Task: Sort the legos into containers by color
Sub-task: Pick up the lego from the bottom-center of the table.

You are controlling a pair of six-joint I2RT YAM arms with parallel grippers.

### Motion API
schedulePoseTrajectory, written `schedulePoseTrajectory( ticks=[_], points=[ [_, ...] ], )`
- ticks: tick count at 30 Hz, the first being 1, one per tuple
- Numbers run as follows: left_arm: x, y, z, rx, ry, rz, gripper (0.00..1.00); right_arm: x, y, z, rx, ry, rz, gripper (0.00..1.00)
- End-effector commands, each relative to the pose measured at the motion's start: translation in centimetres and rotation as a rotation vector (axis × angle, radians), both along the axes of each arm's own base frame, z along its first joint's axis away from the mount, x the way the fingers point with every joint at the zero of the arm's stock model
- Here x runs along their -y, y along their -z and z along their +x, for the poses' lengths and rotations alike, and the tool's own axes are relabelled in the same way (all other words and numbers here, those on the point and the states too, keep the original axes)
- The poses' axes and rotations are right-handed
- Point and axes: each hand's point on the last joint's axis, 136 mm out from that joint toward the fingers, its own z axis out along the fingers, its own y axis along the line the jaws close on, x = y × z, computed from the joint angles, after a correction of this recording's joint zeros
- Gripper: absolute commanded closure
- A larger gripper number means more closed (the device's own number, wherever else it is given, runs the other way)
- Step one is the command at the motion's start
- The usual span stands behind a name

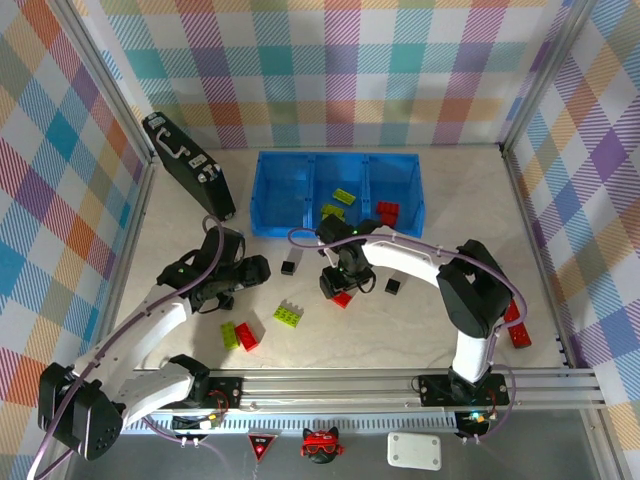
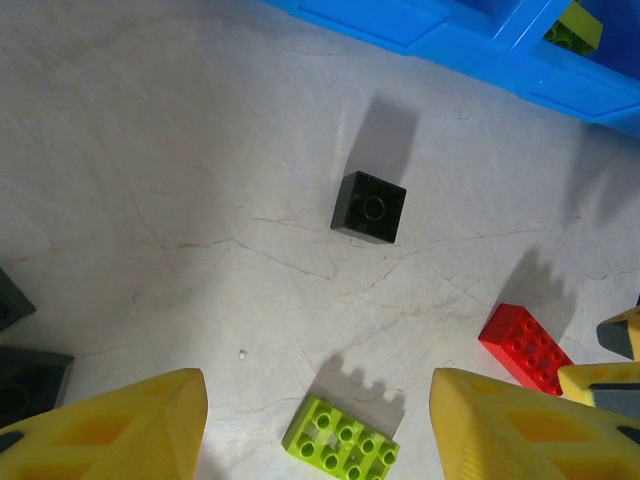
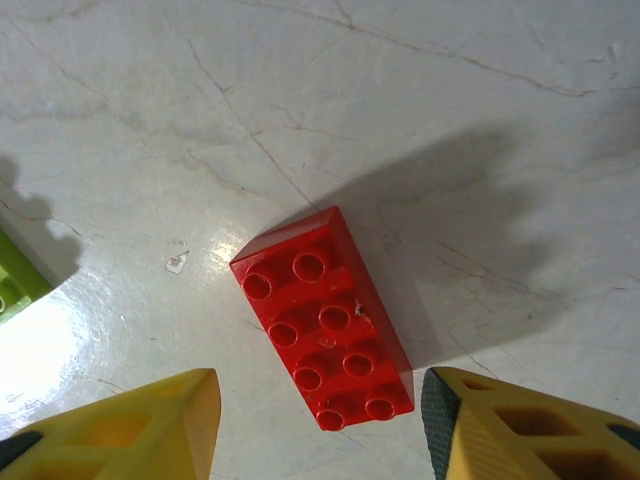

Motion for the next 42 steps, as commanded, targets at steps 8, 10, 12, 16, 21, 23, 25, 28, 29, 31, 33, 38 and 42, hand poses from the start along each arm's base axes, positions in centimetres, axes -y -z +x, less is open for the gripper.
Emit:
schedulePoseTrajectory(
  ticks=[8,10,12,16,21,23,25,28,29,31,33,38,42],
  points=[
    [-0.6,0.3,-1.0,-0.023,-0.017,-0.014,0.39,0.2,1.3,-0.5,0.0,-0.063,-0.08,0.43],
    [-0.6,0.2,-0.9,-0.019,-0.019,-0.014,0.39,0.1,1.7,-0.6,-0.003,-0.074,-0.092,0.44],
    [-0.5,0.1,-0.9,-0.014,-0.017,-0.018,0.39,0.0,1.9,-0.8,-0.007,-0.082,-0.099,0.44],
    [-0.6,0.0,-0.9,-0.016,-0.016,-0.016,0.39,-0.2,2.4,-1.0,-0.014,-0.094,-0.111,0.44],
    [-0.7,-0.1,-1.0,-0.011,-0.018,-0.01,0.39,-0.4,2.7,-1.1,-0.011,-0.102,-0.124,0.45],
    [-0.8,0.0,-1.0,-0.012,-0.016,-0.008,0.39,-0.6,2.8,-1.1,-0.011,-0.102,-0.126,0.46],
    [-0.9,-0.1,-1.1,-0.011,-0.017,-0.006,0.39,-0.6,2.9,-1.1,-0.012,-0.103,-0.132,0.47],
    [-0.8,0.0,-1.1,-0.013,-0.012,-0.006,0.39,-0.8,3.0,-1.1,-0.01,-0.1,-0.139,0.48],
    [-0.8,-0.1,-1.1,-0.011,-0.011,-0.006,0.39,-0.8,3.0,-1.1,-0.01,-0.098,-0.14,0.49],
    [-0.8,-0.1,-1.1,-0.012,-0.01,-0.005,0.39,-0.8,3.1,-1.1,-0.008,-0.097,-0.143,0.5],
    [-0.8,-0.1,-1.1,-0.01,-0.012,-0.006,0.39,-0.8,3.1,-1.2,-0.009,-0.097,-0.145,0.52],
    [-0.9,-0.1,-1.1,-0.006,-0.01,-0.003,0.39,-0.7,3.2,-1.4,-0.012,-0.095,-0.146,0.57],
    [-0.8,0.0,-1.1,-0.008,-0.01,-0.009,0.39,-0.7,2.9,-1.4,-0.01,-0.089,-0.144,0.59]
  ],
)
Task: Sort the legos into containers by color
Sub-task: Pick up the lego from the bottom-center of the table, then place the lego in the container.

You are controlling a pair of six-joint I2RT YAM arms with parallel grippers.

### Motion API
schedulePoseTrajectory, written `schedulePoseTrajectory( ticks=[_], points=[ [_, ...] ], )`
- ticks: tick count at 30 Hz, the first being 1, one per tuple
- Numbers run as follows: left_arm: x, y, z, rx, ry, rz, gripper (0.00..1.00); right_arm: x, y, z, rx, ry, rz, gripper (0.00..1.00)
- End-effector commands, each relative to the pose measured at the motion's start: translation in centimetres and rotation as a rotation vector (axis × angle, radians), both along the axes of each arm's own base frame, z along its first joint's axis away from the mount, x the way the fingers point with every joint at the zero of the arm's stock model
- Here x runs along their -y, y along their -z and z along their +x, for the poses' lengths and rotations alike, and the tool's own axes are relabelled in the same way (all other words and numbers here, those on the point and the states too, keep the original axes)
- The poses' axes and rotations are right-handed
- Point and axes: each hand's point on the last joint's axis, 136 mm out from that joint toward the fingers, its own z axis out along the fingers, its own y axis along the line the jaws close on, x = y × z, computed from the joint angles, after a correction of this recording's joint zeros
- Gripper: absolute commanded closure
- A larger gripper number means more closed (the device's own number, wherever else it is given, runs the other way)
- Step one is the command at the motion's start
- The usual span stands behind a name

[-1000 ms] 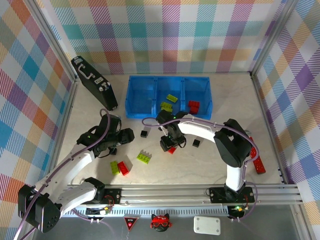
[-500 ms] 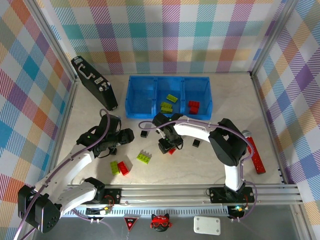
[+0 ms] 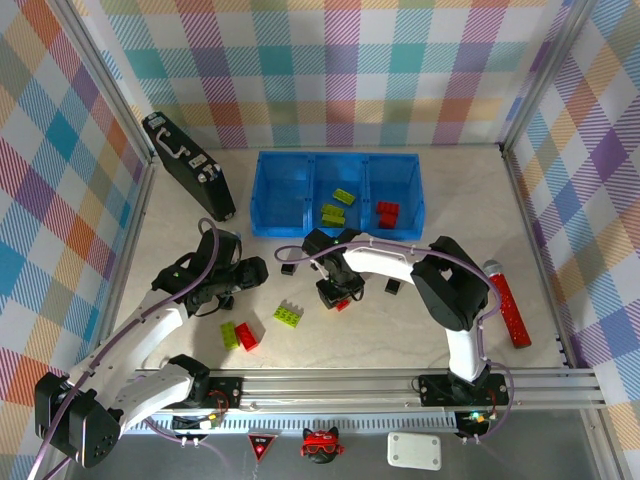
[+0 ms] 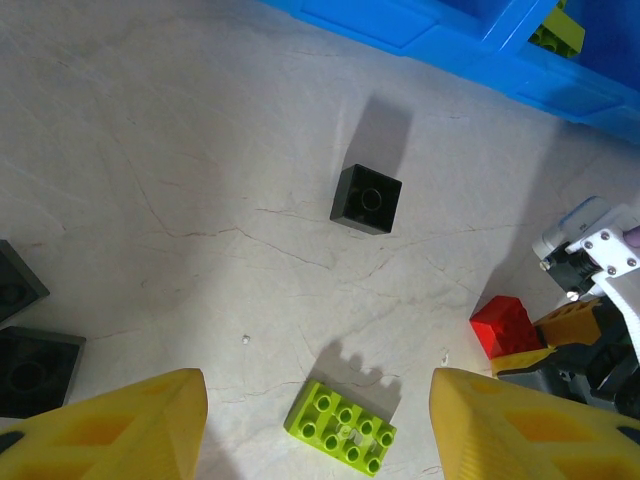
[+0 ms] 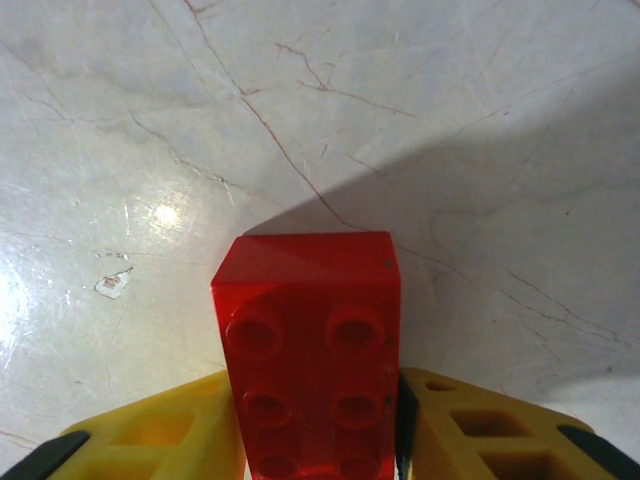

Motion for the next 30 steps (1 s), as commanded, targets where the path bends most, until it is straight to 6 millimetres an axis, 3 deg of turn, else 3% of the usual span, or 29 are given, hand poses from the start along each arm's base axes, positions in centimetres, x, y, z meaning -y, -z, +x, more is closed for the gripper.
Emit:
schedulePoseTrajectory(
  ticks=[1,9,16,25,30],
  points=[
    [-0.5,0.4,-0.5,-0.013,-0.006,-0.001,0.39,-0.2,-0.6,-0.1,0.005,0.002,-0.008,0.6],
    [-0.2,0.4,-0.2,-0.014,0.0,-0.009,0.39,0.3,-2.8,0.7,0.066,0.017,-0.002,0.61],
    [-0.1,0.2,-0.1,-0.012,0.005,-0.01,0.39,2.0,-5.1,1.9,0.098,0.065,0.012,0.61],
    [0.1,0.3,0.0,-0.015,0.008,-0.017,0.39,6.9,-7.6,4.6,0.124,0.212,0.048,0.61],
    [0.2,0.4,0.0,-0.019,0.011,-0.02,0.39,10.2,-9.3,8.0,0.153,0.357,0.076,0.62]
  ],
)
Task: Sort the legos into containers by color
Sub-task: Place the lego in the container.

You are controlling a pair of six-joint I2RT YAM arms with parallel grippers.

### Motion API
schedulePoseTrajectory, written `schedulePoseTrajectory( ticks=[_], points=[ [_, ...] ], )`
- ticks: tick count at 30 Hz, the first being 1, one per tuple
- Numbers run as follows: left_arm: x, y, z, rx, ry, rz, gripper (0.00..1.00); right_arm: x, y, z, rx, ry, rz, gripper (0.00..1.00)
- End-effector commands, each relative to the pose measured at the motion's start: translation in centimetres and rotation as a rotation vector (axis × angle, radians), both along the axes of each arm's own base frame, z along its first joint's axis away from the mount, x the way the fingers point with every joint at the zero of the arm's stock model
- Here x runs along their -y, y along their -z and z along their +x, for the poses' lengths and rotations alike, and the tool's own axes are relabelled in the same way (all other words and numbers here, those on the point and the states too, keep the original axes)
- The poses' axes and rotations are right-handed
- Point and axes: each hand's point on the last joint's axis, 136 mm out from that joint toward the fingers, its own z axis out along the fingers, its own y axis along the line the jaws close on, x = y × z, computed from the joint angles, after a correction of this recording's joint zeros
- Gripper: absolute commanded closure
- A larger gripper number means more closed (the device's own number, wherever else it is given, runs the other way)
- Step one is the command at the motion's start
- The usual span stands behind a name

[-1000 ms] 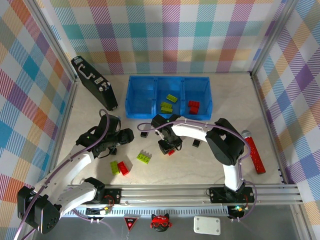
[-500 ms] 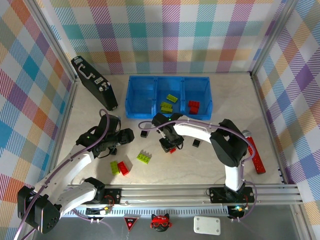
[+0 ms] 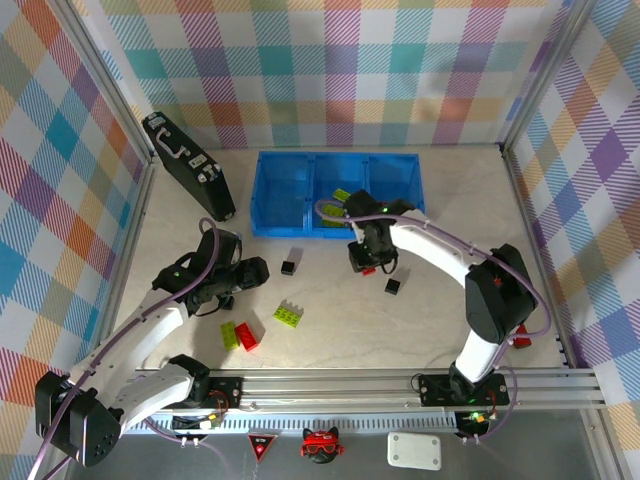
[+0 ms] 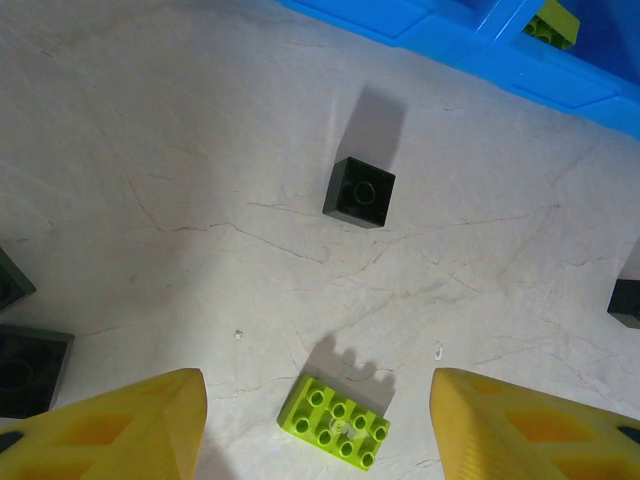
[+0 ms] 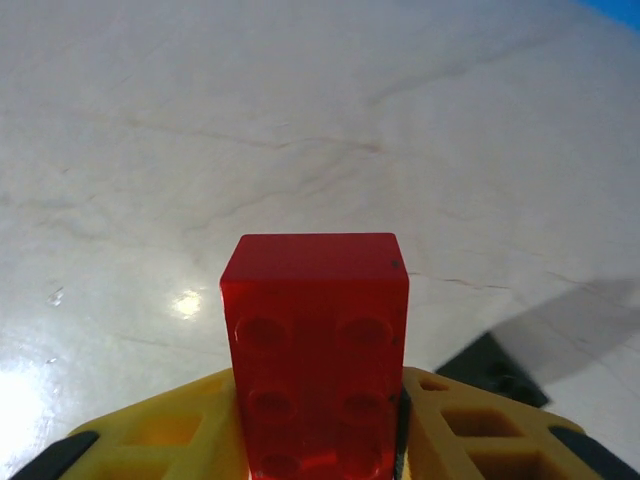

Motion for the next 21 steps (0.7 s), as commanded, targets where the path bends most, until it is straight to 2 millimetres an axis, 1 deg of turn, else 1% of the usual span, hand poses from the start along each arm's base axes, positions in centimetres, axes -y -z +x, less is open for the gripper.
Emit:
schedulePoseTrajectory(
  ticks=[1,6,10,13,18,21],
  points=[
    [-0.1,0.3,0.1,-0.009,-0.001,-0.007,0.39,2.1,-1.5,1.5,0.004,0.086,0.02,0.62],
    [0.0,0.2,0.1,-0.007,0.0,-0.009,0.39,4.5,-2.8,5.7,0.042,0.201,0.019,0.63],
    [0.0,0.2,0.2,-0.008,0.002,-0.01,0.39,6.2,-3.2,9.0,0.08,0.273,-0.033,0.63],
    [0.0,0.1,0.3,-0.006,0.001,-0.009,0.39,7.0,-3.3,11.3,0.099,0.317,-0.067,0.63],
    [0.1,0.1,0.3,-0.008,0.004,-0.006,0.39,7.7,-2.4,14.2,0.105,0.363,-0.123,0.63],
    [0.0,0.3,0.3,-0.011,0.001,-0.001,0.39,8.3,-1.6,15.5,0.104,0.382,-0.159,0.64]
  ],
)
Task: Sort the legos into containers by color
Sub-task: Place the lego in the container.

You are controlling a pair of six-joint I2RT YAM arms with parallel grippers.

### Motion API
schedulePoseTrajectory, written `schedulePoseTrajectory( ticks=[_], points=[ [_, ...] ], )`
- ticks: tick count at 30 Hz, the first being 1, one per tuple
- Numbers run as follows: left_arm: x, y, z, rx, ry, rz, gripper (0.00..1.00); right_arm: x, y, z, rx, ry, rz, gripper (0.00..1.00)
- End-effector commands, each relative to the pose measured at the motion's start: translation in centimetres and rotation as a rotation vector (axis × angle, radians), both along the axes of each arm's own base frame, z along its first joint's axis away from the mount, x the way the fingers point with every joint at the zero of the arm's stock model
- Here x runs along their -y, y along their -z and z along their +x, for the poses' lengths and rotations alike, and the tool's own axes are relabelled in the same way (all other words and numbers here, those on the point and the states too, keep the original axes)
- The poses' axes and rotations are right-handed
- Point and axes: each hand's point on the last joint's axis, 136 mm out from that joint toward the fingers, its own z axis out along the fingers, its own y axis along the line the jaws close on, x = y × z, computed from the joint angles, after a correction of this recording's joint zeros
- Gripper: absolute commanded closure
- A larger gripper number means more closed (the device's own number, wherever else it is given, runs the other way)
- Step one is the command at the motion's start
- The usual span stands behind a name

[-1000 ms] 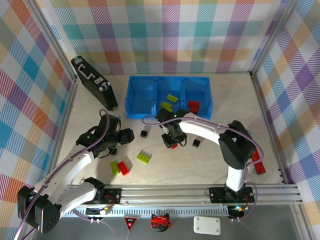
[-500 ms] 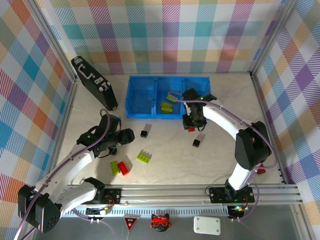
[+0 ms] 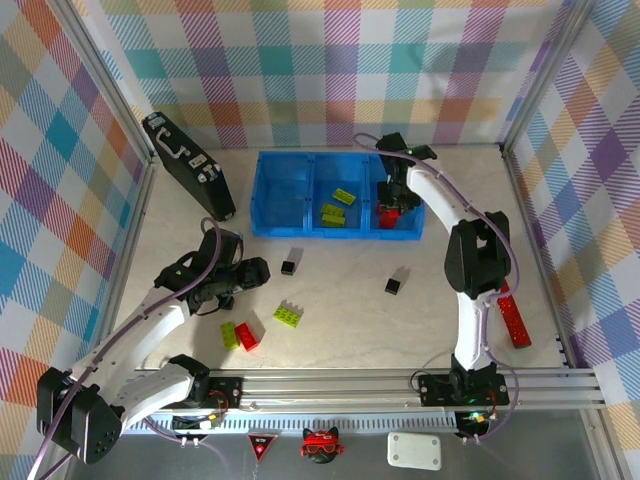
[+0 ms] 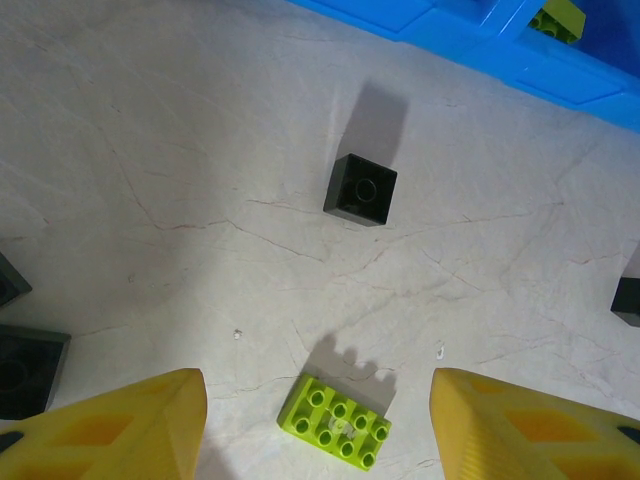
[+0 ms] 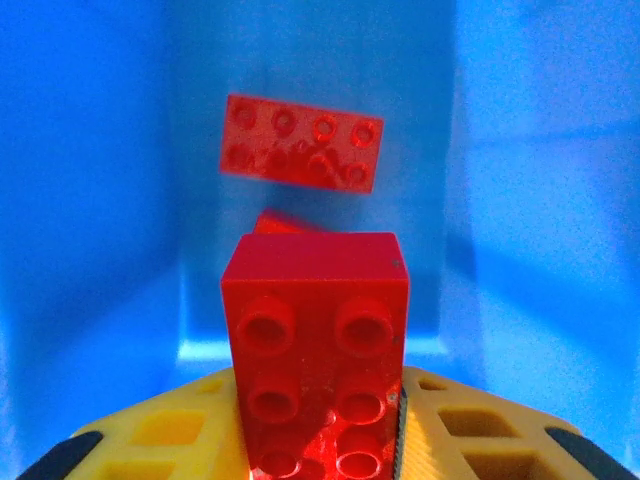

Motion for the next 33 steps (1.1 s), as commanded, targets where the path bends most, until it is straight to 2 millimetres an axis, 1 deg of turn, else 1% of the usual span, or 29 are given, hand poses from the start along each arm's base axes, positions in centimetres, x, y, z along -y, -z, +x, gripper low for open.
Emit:
schedulePoseTrajectory(
  ticks=[1,12,16,21,27,30,33],
  points=[
    [-0.1,-0.2,0.3,0.006,0.0,-0.003,0.39,1.6,0.6,0.5,-0.03,0.048,-0.069,0.63],
    [-0.4,0.3,0.1,-0.001,-0.008,0.005,0.39,3.5,4.7,2.0,-0.088,0.069,-0.164,0.63],
    [-0.5,0.3,0.0,-0.001,-0.008,0.01,0.39,4.3,5.5,2.4,-0.1,0.072,-0.21,0.63],
    [-0.5,0.2,0.2,0.002,-0.007,0.015,0.39,5.2,6.1,2.7,-0.11,0.085,-0.221,0.61],
    [-0.3,-0.2,0.4,0.0,-0.002,0.01,0.39,6.3,6.2,2.9,-0.116,0.102,-0.212,0.57],
    [-0.4,-0.4,0.3,0.005,-0.004,0.009,0.39,6.3,5.6,3.0,-0.107,0.106,-0.204,0.54],
    [-0.5,-0.7,0.3,0.008,-0.002,0.017,0.39,6.2,4.5,2.9,-0.093,0.11,-0.192,0.5]
  ],
)
